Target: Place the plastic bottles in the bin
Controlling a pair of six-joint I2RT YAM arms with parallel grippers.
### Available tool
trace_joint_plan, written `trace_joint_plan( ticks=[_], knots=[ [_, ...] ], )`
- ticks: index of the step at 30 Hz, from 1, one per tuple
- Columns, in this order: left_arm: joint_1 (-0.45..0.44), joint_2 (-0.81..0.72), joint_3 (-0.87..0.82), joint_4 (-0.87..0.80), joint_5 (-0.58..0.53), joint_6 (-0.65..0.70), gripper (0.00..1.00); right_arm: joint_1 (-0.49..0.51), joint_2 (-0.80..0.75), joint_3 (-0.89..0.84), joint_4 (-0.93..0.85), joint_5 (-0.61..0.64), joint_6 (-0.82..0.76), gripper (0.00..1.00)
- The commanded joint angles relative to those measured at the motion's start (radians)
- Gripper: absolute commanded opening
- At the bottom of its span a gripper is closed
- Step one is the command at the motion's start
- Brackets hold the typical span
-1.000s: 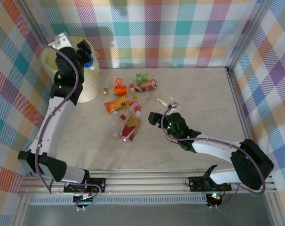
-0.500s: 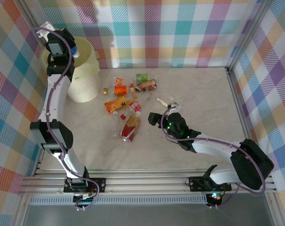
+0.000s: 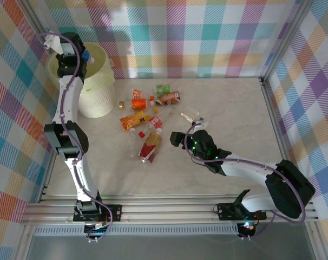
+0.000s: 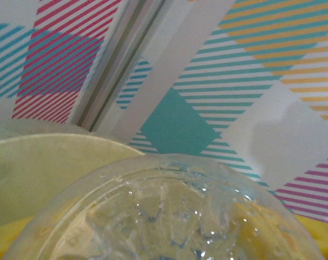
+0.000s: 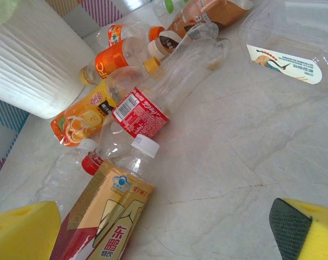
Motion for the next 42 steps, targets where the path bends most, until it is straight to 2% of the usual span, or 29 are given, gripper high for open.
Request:
trace_joint_plan(
  ticks=[1, 5, 8, 16, 21, 26, 29, 38, 40, 42],
  knots=[
    [0.032, 0.015, 0.072, -0.106, -0.011, -0.143, 0.73, 0.004, -0.015, 0.033, -0.008, -0.015, -0.022, 1.00],
    [0.031, -0.002, 0.080, -0.137, 0.025, -0.139, 0.91, 0.004, -0.027, 0.033, -0.022, -0.006, -0.029, 1.00],
    [0.032, -0.024, 0.079, -0.153, 0.046, -0.110, 1.00, 0.004, -0.034, 0.040, -0.038, -0.004, -0.033, 1.00],
    [0.012, -0.125, 0.030, -0.203, 0.227, -0.028, 1.00, 0.004, -0.045, 0.035, -0.041, -0.001, -0.017, 1.00],
    [-0.041, -0.305, -0.202, -0.090, 0.290, 0.059, 1.00, 0.004, -0.045, 0.042, -0.050, 0.003, -0.021, 1.00],
    [-0.126, -0.532, -0.496, 0.068, 0.283, 0.094, 1.00, 0.003, -0.041, 0.042, -0.061, 0.020, 0.004, 1.00],
    [-0.198, -0.648, -0.652, 0.100, 0.266, 0.098, 1.00, 0.002, -0.040, 0.031, -0.068, 0.061, 0.051, 1.00],
    [-0.428, -0.862, -1.005, 0.001, 0.195, 0.075, 1.00, 0.002, -0.095, 0.007, -0.165, 0.186, 0.138, 1.00],
    [-0.451, -0.872, -1.064, -0.006, 0.218, 0.059, 1.00, 0.001, -0.096, 0.002, -0.172, 0.211, 0.157, 1.00],
    [-0.458, -0.857, -1.104, -0.083, 0.240, 0.038, 1.00, 0.001, -0.091, -0.005, -0.182, 0.244, 0.188, 1.00]
  ],
)
